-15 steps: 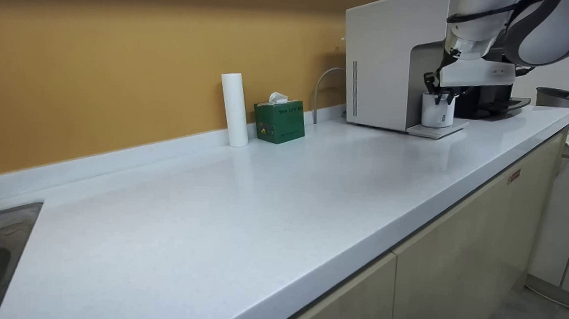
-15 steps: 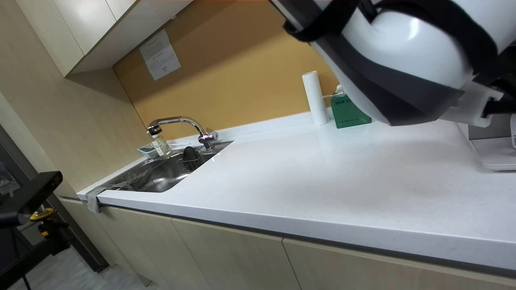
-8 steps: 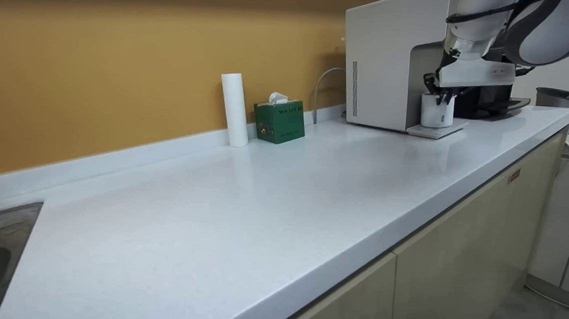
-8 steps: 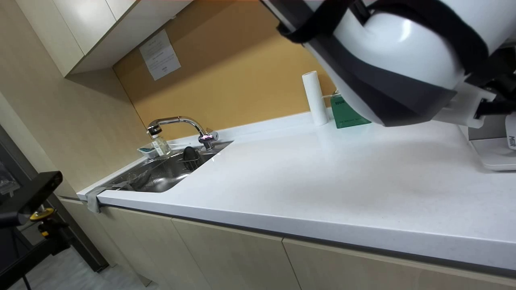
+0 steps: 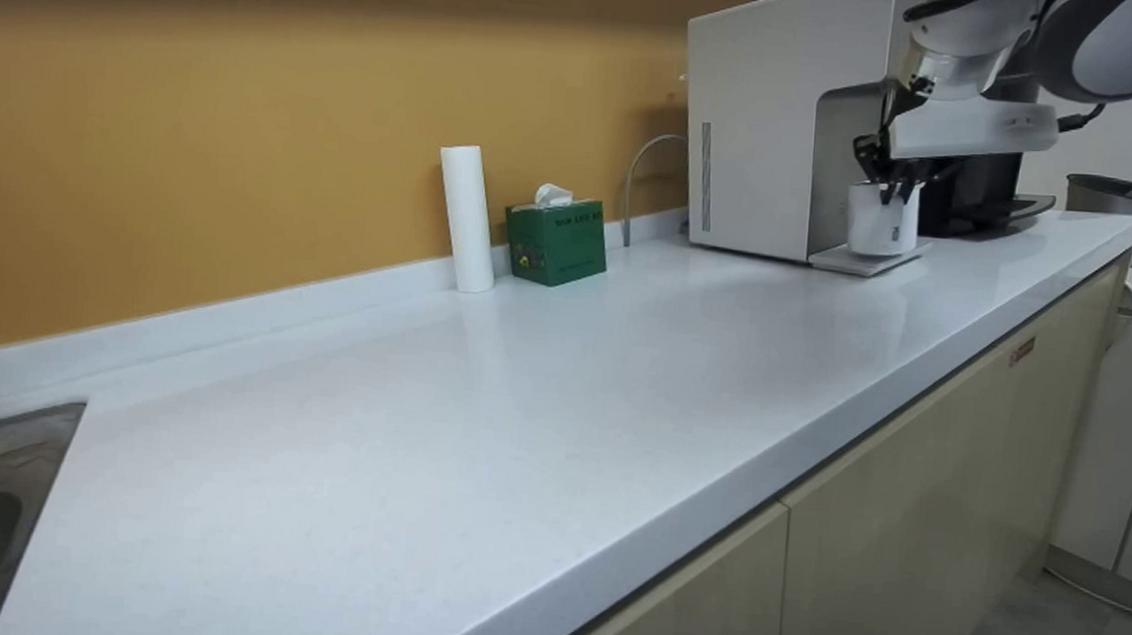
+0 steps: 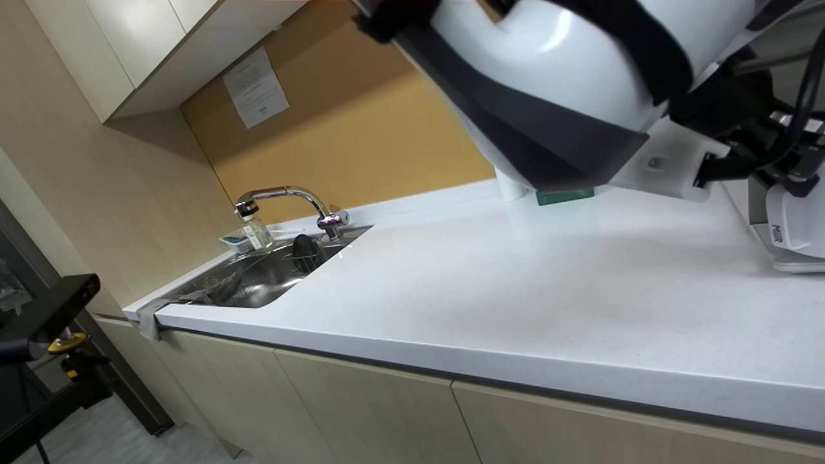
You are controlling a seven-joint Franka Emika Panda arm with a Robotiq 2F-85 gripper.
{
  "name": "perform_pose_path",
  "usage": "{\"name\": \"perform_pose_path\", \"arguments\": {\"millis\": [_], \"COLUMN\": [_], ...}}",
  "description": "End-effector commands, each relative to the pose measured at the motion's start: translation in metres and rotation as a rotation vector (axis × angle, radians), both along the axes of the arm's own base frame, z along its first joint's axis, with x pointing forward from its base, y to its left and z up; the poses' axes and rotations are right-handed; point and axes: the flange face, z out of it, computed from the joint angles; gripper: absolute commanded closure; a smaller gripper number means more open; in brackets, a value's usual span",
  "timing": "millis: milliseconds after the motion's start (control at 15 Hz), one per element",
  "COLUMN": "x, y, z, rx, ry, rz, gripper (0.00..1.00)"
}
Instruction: Move the mug from the water dispenser forward
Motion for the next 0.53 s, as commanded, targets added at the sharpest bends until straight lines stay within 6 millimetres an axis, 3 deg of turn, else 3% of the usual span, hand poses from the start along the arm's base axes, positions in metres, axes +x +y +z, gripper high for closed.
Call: {"name": "perform_pose_path", "arguments": {"millis": [0,267,467], "x": [-0.029,-0.056,-0.078], "y": [0.013,0.021,0.027], "z": [0.032,0.045,0.037], "rx": [-0.029,-0.044,-0.012], "ry": [-0.004,0.001,0.004], "rz": [-0.013,-0.042,-0.073], "gripper": [0.96,0.96,0.96]}}
